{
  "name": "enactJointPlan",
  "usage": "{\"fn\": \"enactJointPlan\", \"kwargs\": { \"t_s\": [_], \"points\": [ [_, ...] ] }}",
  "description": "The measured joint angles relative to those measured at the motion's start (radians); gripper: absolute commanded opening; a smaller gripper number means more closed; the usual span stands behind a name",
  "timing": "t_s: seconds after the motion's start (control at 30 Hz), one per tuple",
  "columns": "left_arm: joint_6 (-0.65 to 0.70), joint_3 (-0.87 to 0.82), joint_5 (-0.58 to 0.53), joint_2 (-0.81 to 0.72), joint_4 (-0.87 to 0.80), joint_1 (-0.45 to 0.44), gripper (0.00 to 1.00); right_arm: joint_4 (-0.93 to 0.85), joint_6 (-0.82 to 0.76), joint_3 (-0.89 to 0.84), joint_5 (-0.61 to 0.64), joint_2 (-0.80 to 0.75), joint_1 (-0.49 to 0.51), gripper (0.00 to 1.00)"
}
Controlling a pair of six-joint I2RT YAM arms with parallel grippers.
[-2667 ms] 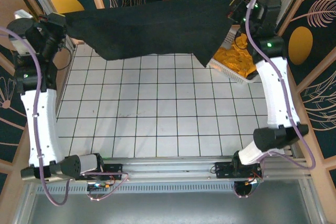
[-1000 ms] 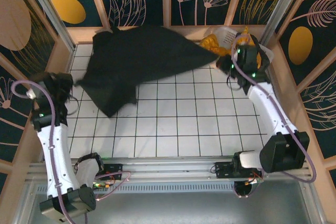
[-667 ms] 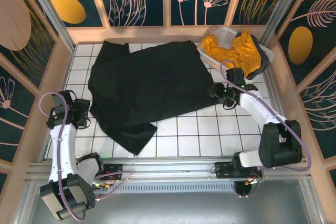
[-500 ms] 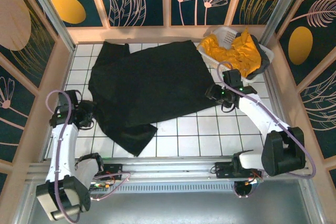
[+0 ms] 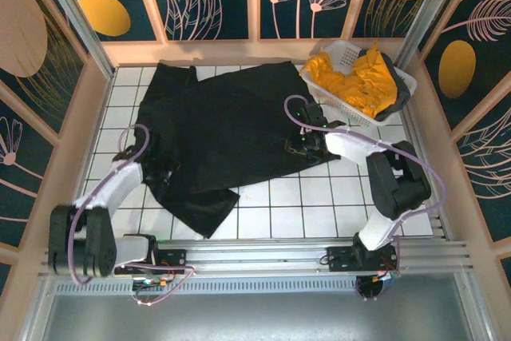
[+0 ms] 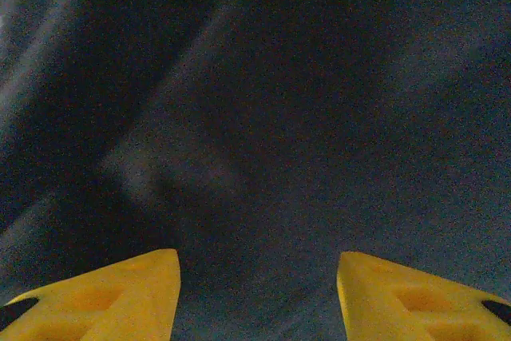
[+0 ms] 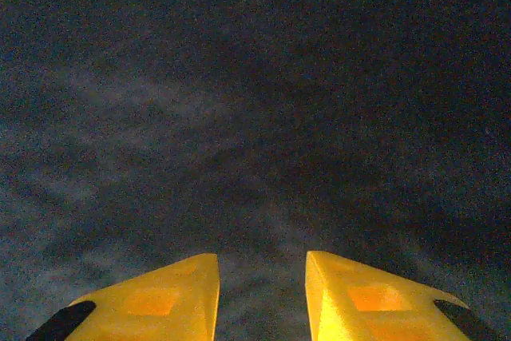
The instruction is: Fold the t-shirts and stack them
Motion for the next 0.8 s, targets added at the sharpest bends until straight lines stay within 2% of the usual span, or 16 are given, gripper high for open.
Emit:
{"fn": "enactJointPlan", "kwargs": {
  "t_s": [0.1,0.27,0.4,0.53,0.67,0.73,0.8],
  "points": [
    [0.026,0.08,-0.019,0.135,0.062,0.011,0.54,-0.002,0.008,0.04,0.016,0.064,-0.012,0.36],
    [0.09,0.118,-0.031,0.287,0.107,0.076,0.55,-0.024,0.009,0.147,0.028,0.187,-0.017,0.37],
    [0.18,0.212,-0.017,0.37,0.122,0.13,0.63,-0.028,0.016,0.179,0.019,0.203,-0.016,0.39],
    [0.272,0.299,-0.019,0.41,0.125,0.138,0.68,-0.04,0.022,0.179,0.019,0.196,-0.016,0.44],
    [0.312,0.309,-0.085,0.324,0.045,0.102,0.66,-0.064,0.016,0.172,0.023,0.111,-0.016,0.53],
    [0.296,0.255,-0.105,0.21,0.018,0.036,0.63,-0.071,0.01,0.171,0.023,0.039,-0.016,0.55],
    [0.242,0.143,-0.107,0.055,-0.008,-0.077,0.61,-0.072,0.008,0.171,0.023,-0.036,-0.016,0.55]
  ]
}}
